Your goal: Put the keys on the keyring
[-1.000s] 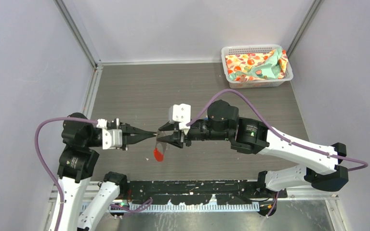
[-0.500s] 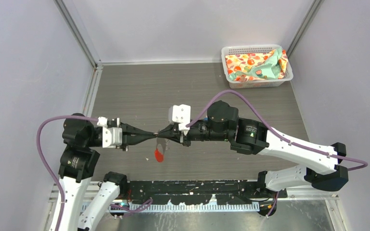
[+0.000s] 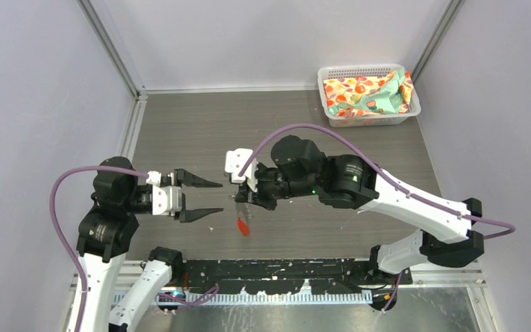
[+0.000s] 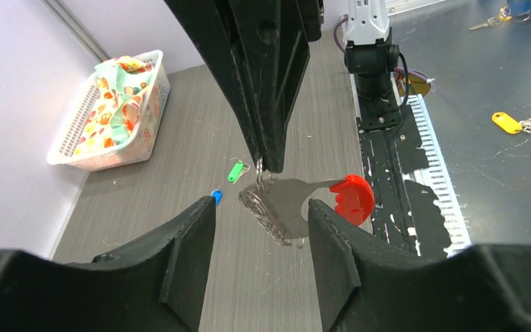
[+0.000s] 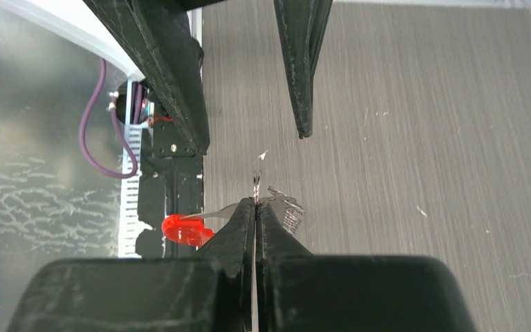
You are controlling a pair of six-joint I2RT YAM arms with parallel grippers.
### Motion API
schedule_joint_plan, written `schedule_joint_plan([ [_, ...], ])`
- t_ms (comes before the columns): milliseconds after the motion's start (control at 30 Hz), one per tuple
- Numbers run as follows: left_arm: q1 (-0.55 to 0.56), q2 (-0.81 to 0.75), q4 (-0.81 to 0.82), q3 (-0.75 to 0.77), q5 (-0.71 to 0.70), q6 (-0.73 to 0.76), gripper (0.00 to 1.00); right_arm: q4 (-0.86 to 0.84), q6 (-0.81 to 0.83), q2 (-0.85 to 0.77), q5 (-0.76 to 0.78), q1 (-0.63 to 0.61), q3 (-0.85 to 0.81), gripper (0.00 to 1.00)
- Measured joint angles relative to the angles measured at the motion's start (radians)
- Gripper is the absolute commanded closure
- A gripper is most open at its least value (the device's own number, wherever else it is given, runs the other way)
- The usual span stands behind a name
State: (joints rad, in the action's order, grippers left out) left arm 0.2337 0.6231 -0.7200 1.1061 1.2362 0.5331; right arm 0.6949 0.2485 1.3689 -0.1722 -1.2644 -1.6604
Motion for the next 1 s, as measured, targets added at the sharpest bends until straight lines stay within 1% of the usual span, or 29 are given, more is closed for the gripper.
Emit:
schedule_joint_plan([
  [200,0.000,0.085,-0.084,0.069,0.016,0.034,0.62,0.179,0.000,0.124,0.014,0.000,-0.169,0.99],
  [333,0.000,0.123,-0.155,0.075,0.024,0.077,0.69,0.233,0.000,0.169,0.017,-0.002,-0.219,0.99],
  [500,0.001,0.126,-0.212,0.076,0.027,0.106,0.70,0.268,0.000,0.183,0.018,-0.005,-0.246,0.99],
  [633,0.006,0.126,-0.246,0.076,0.029,0.124,0.66,0.286,0.001,0.201,0.017,-0.006,-0.287,0.99],
  [733,0.010,0.129,-0.259,0.076,0.029,0.132,0.66,0.301,0.001,0.223,0.018,-0.006,-0.324,0.99],
  [900,0.018,0.143,-0.266,0.076,0.028,0.145,0.75,0.325,0.001,0.256,0.017,-0.006,-0.360,0.99],
  [967,0.019,0.148,-0.266,0.076,0.024,0.149,0.80,0.336,0.001,0.271,0.017,-0.008,-0.376,0.99],
  [1000,0.020,0.150,-0.265,0.076,0.021,0.151,0.84,0.337,0.001,0.277,0.017,-0.009,-0.381,0.99],
])
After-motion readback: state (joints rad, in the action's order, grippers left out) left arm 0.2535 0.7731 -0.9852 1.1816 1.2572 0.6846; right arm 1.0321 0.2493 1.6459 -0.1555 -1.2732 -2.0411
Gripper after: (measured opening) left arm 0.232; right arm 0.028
